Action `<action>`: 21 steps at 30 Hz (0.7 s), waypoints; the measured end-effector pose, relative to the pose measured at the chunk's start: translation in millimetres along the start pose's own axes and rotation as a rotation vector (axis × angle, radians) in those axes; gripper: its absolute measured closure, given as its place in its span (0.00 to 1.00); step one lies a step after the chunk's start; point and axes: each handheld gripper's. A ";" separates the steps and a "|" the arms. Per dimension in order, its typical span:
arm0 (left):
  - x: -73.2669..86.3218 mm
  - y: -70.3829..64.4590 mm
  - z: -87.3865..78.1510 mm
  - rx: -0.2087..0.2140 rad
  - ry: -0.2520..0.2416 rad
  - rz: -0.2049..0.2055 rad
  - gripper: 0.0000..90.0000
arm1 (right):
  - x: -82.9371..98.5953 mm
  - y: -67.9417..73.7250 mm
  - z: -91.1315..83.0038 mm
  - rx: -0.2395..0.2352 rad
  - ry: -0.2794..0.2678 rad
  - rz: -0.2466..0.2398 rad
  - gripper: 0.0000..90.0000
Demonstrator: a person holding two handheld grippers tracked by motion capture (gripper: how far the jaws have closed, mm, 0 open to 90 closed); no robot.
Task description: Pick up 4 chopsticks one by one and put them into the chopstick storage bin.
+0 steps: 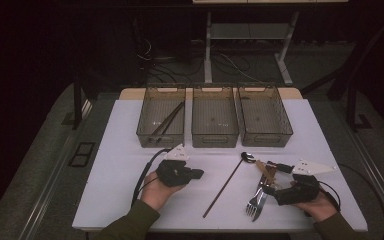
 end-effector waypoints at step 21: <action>0.4 -41.3 59.7 0.125 0.150 0.100 1.00 | 0.1 0.4 0.6 0.000 0.000 -0.009 0.04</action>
Point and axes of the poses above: each handheld gripper's, and its own axes: z roughly forward along the jaws, x roughly out of its underside, y roughly to its left, and after that the axes turned 5 degrees about z, right-handed
